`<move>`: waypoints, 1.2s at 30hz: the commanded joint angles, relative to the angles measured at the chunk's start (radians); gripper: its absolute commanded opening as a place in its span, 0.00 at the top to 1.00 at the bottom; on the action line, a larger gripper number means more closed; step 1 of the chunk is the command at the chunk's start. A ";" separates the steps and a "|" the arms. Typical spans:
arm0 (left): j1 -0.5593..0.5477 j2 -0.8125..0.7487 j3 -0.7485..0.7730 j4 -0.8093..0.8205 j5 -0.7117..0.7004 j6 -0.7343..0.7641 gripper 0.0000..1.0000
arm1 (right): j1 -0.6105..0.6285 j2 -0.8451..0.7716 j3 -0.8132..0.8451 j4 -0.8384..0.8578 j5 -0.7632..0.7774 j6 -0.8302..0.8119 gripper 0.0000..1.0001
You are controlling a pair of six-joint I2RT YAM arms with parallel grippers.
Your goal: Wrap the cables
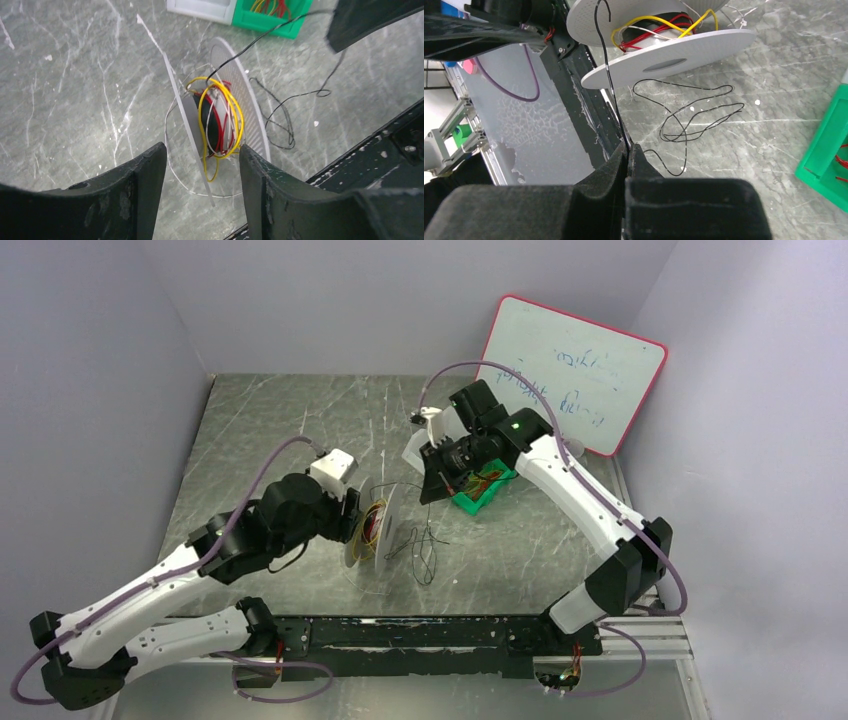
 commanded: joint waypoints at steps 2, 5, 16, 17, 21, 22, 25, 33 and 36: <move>0.002 -0.041 0.087 -0.033 0.062 0.019 0.38 | 0.046 0.044 0.074 -0.085 0.041 0.064 1.00; 0.003 -0.048 0.102 -0.051 0.077 0.029 0.37 | 0.060 0.050 0.080 -0.084 0.043 0.128 1.00; 0.003 -0.038 0.050 -0.015 0.055 0.069 0.38 | 0.063 0.076 0.062 -0.060 -0.067 0.374 1.00; 0.003 -0.034 0.041 -0.008 0.043 0.071 0.38 | 0.063 0.083 0.070 -0.069 -0.068 0.386 1.00; 0.002 0.003 0.021 0.010 -0.030 0.080 0.39 | 0.064 0.094 0.076 -0.064 -0.088 0.446 1.00; 0.002 0.015 0.020 0.011 -0.044 0.084 0.39 | 0.063 0.096 0.078 -0.064 -0.083 0.460 1.00; 0.003 0.036 0.009 0.027 -0.078 0.091 0.40 | 0.063 0.102 0.076 -0.066 -0.067 0.496 1.00; 0.003 0.088 -0.007 0.082 -0.102 0.127 0.40 | 0.066 0.103 0.056 -0.046 -0.083 0.554 1.00; 0.003 0.109 -0.009 0.106 -0.079 0.129 0.40 | 0.070 0.101 0.040 -0.036 -0.090 0.561 1.00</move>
